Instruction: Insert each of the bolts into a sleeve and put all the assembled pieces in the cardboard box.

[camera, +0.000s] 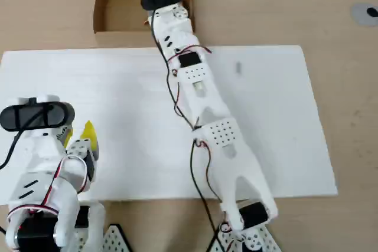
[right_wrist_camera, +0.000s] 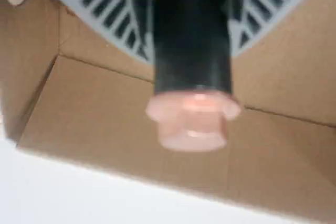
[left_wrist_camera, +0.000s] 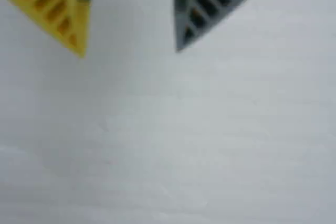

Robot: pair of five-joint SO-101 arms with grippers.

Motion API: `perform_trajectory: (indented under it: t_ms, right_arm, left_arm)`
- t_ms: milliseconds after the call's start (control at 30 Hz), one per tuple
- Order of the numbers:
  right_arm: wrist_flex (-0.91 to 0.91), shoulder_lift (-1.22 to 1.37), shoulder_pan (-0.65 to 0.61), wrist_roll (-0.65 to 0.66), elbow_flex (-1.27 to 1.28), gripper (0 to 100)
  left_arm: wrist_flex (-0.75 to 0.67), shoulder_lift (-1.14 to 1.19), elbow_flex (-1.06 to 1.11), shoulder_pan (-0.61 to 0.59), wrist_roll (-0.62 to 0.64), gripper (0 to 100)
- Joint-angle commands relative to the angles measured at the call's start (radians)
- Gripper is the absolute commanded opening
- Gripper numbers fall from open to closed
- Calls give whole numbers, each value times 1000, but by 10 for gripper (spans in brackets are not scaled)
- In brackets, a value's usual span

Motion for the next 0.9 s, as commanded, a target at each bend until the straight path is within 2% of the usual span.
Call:
perform_trajectory:
  t_ms: [0, 167, 300, 533, 600, 733, 867]
  right_arm:
    - [54, -4, 2, 3, -136, 122]
    - [137, -2, -4, 3, -165, 218]
    - [150, -2, -10, 3, -179, 217]
    - [167, -27, -13, 3, -182, 213]
    - [226, -76, -13, 3, -182, 168]
    - [399, -189, -8, -35, -182, 4]
    - [597, -298, 10, -120, -182, 9]
  left_arm:
    - [3, -1, -9, -14, -3, 124]
    - [54, -1, -54, -8, -3, 124]
    - [94, -1, -58, -14, -9, 124]
    - [112, -1, -61, -14, -104, 124]
    - [110, -1, -61, -14, -120, 124]
    - [110, -1, -54, -14, -129, 124]
    - [110, -1, -54, -14, -124, 124]
